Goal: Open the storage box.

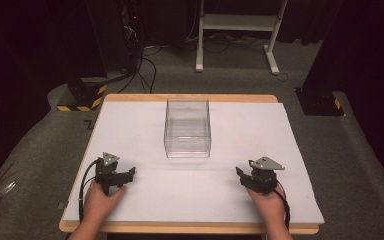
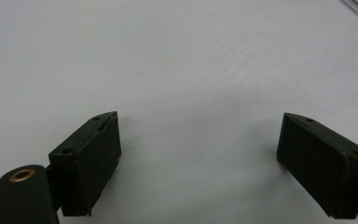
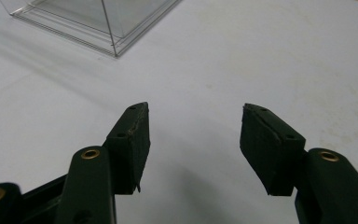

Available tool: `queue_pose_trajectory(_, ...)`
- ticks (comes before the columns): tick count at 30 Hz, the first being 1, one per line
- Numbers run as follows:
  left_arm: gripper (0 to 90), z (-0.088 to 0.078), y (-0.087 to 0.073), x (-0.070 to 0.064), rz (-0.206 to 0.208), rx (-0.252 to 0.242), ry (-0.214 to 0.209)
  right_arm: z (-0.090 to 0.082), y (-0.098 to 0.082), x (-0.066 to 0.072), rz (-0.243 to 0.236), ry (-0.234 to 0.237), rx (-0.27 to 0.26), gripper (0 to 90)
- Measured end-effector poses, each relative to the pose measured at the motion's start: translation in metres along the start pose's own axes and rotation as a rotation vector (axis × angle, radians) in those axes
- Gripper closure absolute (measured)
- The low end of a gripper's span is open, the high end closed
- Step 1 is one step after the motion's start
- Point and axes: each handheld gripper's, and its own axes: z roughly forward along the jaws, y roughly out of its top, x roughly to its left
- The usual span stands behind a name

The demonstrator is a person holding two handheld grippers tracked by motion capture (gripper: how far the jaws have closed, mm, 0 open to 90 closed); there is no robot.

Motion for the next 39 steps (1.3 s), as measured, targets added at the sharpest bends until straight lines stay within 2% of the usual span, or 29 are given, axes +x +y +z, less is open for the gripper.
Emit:
queue_pose_trajectory(7,13.7,0.000,0.000,0.000,0.000,0.001,-0.001,-0.001,0.004,0.008,-0.008,0.039,-0.002,47.1)
queue_pose_trajectory(14,13.7,0.000,0.000,0.000,0.002,0.000,0.001,-0.002,0.014,0.018,-0.017,0.053,-0.045,46.8)
queue_pose_trajectory(25,13.9,0.000,0.000,0.000,0.002,0.000,0.000,0.008,0.032,0.051,-0.075,0.084,-0.067,49.8)
queue_pose_trajectory(26,13.8,0.000,0.000,0.000,0.001,0.001,-0.001,0.010,0.034,0.055,-0.071,0.101,-0.068,52.2)
queue_pose_trajectory(29,13.9,0.000,0.000,0.000,0.001,0.001,-0.001,0.013,0.035,0.058,-0.071,0.105,-0.067,53.7)
queue_pose_trajectory(37,13.9,0.000,0.000,0.000,0.003,0.003,-0.002,0.026,0.040,0.070,-0.059,0.101,-0.044,54.0)
queue_pose_trajectory(39,13.8,0.000,0.000,0.000,0.003,0.002,-0.001,0.030,0.042,0.074,-0.055,0.107,-0.054,52.4)
